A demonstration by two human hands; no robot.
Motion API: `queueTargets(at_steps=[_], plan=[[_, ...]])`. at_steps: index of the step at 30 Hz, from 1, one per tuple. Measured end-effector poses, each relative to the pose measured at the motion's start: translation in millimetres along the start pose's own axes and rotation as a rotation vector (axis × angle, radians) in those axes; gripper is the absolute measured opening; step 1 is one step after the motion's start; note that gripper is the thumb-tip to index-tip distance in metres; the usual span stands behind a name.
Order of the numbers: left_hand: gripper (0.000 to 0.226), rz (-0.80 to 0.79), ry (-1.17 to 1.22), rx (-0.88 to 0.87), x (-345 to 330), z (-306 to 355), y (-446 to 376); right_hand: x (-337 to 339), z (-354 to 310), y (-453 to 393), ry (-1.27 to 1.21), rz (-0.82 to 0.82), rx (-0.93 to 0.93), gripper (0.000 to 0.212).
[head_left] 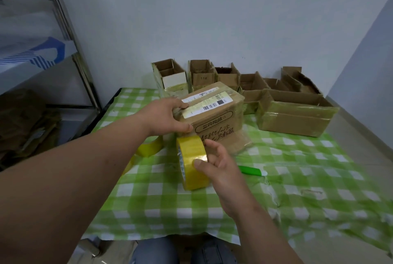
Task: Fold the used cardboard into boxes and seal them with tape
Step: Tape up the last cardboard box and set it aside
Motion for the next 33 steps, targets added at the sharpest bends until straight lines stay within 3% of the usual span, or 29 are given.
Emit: queueTargets(at_steps=[7,11,14,18,21,25,29,33], plan=[[0.078,-0.074,-0.116,-0.03,-20.8,-4.9,-11.3,-7.6,5.2,-3.9,0.101,-0.059,0.007,0.014],[0.076,-0.109,-0.265,-0.087,-26.6,7.2,-14.2,-1.9,6.8,-1.9,0.061,-0.028,0.039,0.016],[0.072,-0.113,-0.187,-0.103,-30.1,14.7,-16.2,3.6,6.9,-0.6,0.025,-0.006,0.058,0.015],[0.042,-0.128,-0.128,-0.114,-33.5,17.1,-19.4,7.4,7.3,5.5,0.012,-0.008,0.044,0.011],[0.035,-0.151,-0.12,-0.128,-35.0,19.7,-19.0,7.7,7.3,11.3,0.033,-0.006,0.067,0.014],[0.031,-0.124,-0.078,-0.124,-28.2,17.5,-17.4,5.7,3.2,16.0,0.02,-0.001,0.085,0.02],[0.036,0.003,-0.13,-0.173,-16.6,24.8,-13.4,4.2,-1.5,18.1,0.075,0.011,0.109,0.037],[0.047,0.061,-0.162,-0.183,-17.6,19.3,-9.8,2.9,-2.7,20.9,0.086,-0.011,0.111,0.032]])
Point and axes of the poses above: each hand's wrist, its own y-axis away from the middle knuckle, its own x-axis out of the back of the hand, z = x × y, the point moved 10 cm from there along -y, towards the middle knuckle, and after that the axes turned 3 degrees about x, right-handed, at the moved point
